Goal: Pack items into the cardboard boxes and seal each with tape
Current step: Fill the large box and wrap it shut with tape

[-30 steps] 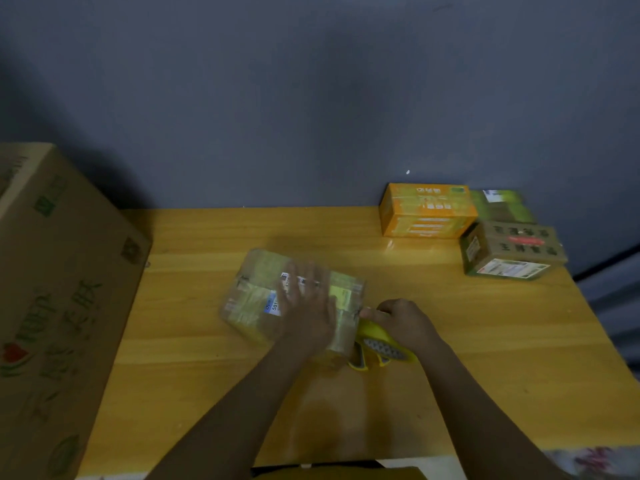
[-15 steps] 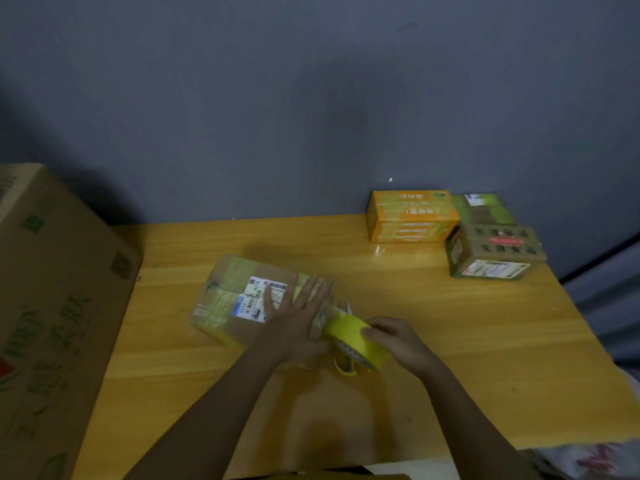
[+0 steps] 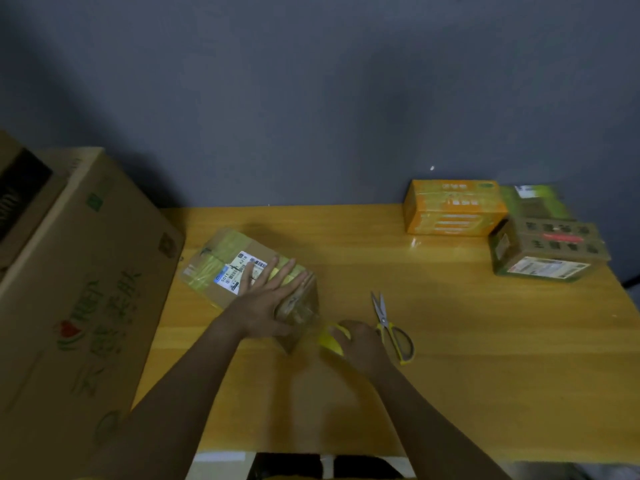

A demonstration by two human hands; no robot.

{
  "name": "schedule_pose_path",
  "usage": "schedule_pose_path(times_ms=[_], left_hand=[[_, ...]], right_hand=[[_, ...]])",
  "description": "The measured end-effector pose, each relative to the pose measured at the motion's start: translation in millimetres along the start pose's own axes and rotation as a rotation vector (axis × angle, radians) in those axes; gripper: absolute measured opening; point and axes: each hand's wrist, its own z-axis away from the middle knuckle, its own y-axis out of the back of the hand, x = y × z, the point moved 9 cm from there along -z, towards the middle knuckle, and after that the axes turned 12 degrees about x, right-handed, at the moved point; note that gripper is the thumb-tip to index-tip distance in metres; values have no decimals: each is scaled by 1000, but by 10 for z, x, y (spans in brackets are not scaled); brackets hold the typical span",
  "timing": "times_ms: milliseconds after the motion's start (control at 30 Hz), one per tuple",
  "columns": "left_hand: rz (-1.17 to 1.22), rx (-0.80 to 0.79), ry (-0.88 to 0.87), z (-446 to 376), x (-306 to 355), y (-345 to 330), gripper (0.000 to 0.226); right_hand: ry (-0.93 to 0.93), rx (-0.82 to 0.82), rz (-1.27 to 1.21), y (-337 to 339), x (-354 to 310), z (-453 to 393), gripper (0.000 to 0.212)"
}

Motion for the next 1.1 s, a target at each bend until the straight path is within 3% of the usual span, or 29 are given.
schedule_pose_path(times_ms=[100, 233, 300, 367, 433, 500, 700, 767, 967, 1033, 1100], left_hand=[[-47, 36, 138, 55, -20, 6, 102], [65, 35, 293, 182, -3, -141, 106], [110, 46, 302, 202, 6, -157, 100], [164, 85, 304, 183, 11, -123, 96], [150, 124, 318, 154, -5, -120, 97], [60, 158, 332, 138, -22, -146, 97], [-42, 263, 347, 129, 11, -85, 87], [-61, 256, 337, 118, 22, -84, 82], [-66, 186, 268, 45, -59, -76, 92], [-59, 166, 239, 34, -108, -83, 95], [-59, 132, 216, 19, -156, -71, 96]], right_hand=[[-9, 45, -26, -47, -22, -9, 68], [2, 197, -252, 120, 74, 7, 41], [-109, 401, -236, 347, 369, -14, 24], [-267, 475, -71, 477, 712, -46, 20], [-361, 351, 160, 393, 972, -95, 38], [-329, 194, 414, 254, 1072, -132, 53], [-242, 102, 510, 250, 958, -346, 46], [-275, 104, 407, 346, 984, -421, 42], [-251, 74, -478, 516, 599, -597, 17], [-230, 39, -571, 413, 367, -522, 23], [-175, -45, -512, 191, 224, -389, 33]])
